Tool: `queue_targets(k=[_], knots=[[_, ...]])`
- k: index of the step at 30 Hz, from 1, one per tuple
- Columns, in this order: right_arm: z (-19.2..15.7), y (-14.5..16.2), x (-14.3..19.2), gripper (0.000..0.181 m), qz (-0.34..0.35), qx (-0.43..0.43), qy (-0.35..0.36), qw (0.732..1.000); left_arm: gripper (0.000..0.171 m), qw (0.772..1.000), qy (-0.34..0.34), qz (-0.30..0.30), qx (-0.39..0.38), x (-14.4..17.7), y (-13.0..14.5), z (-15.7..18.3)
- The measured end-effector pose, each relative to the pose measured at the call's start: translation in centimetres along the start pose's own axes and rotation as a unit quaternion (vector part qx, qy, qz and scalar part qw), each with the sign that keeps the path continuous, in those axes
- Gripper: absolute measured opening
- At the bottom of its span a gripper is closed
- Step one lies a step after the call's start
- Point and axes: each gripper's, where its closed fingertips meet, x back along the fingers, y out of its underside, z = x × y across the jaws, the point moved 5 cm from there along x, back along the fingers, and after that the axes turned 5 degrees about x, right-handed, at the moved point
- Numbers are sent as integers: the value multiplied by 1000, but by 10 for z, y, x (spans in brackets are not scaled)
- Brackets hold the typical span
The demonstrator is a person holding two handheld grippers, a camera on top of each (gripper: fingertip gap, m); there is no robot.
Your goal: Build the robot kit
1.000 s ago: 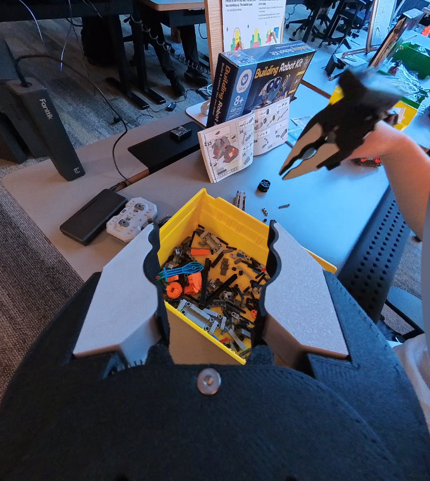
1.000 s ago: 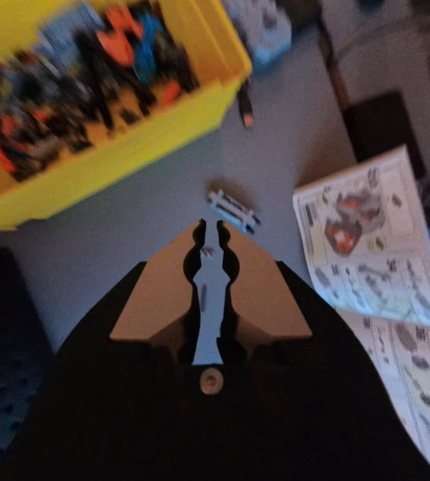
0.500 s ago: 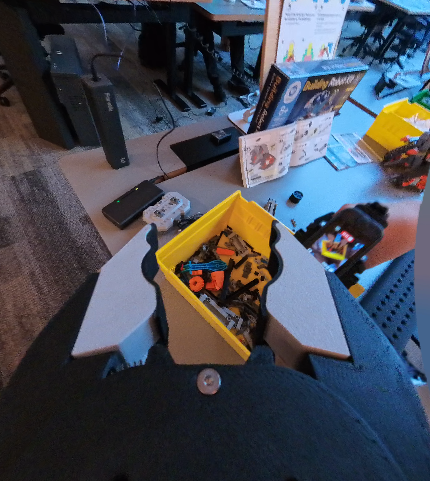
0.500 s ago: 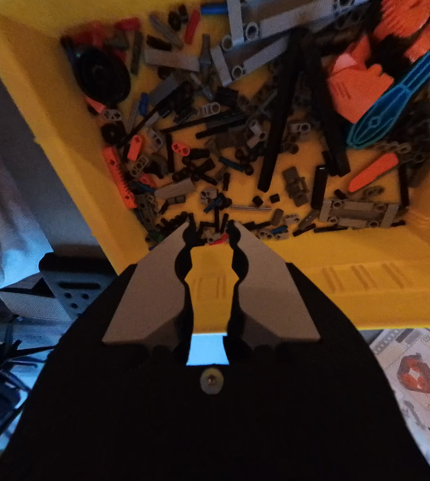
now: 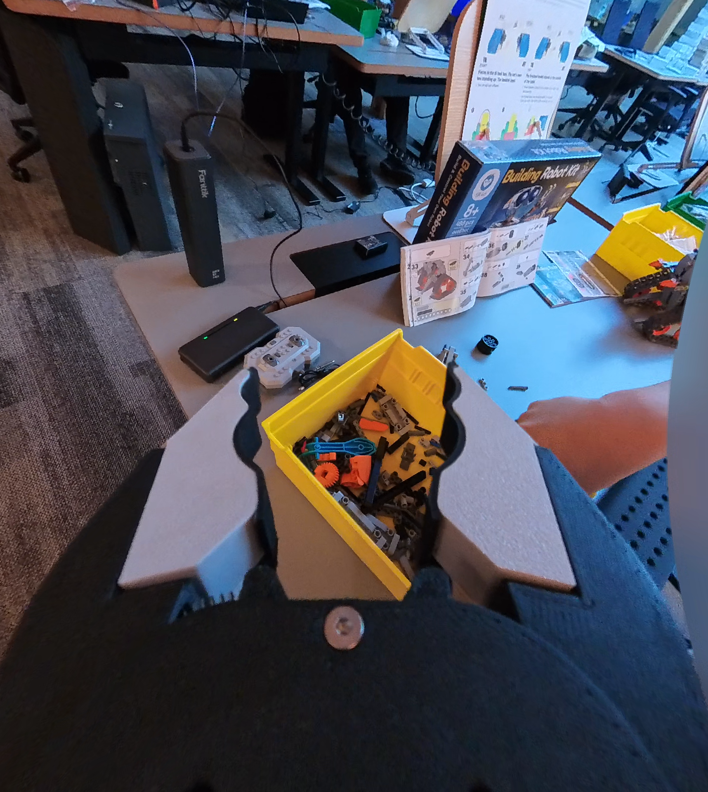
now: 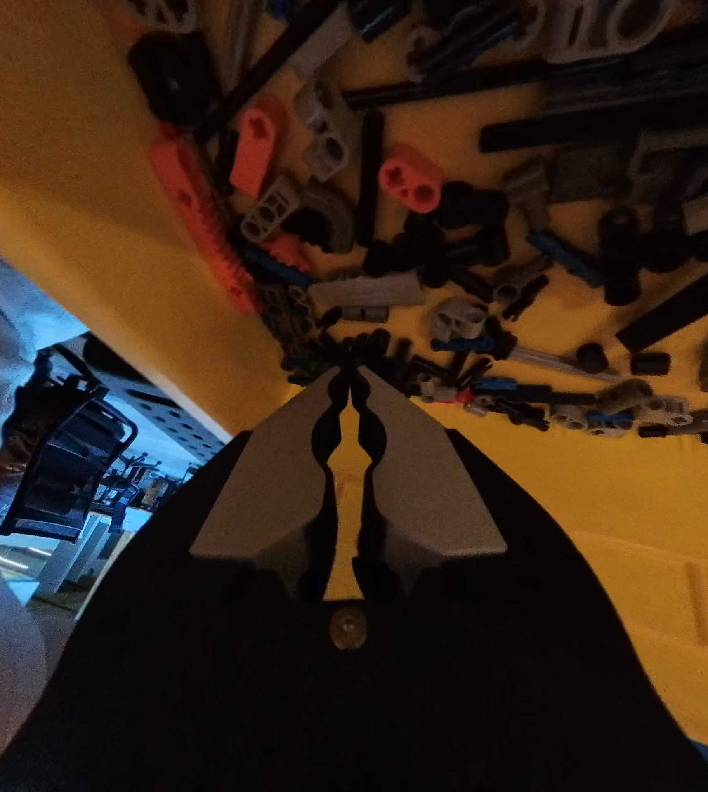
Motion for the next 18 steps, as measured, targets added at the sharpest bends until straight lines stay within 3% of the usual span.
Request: queue_targets(k=[2, 7, 10, 14, 18], knots=[[6, -1, 1, 0, -6, -18, -6, 1000, 85, 1000, 3, -6, -4, -2, 1, 2], [60, -2, 20, 0, 14, -53, 127, 990, 85, 1000, 6, -10, -8, -4, 2, 4], [83, 1, 34, 0, 41, -67, 165, 983, 85, 1000, 7, -10, -8, -5, 2, 5], [72, -7, 50, 0, 132, -40, 105, 985, 85, 1000, 8, -12, -10, -6, 2, 5], [27, -32, 54, 1, 222, 66, -7, 973, 85, 1000, 8, -12, -9, -6, 2, 4]])
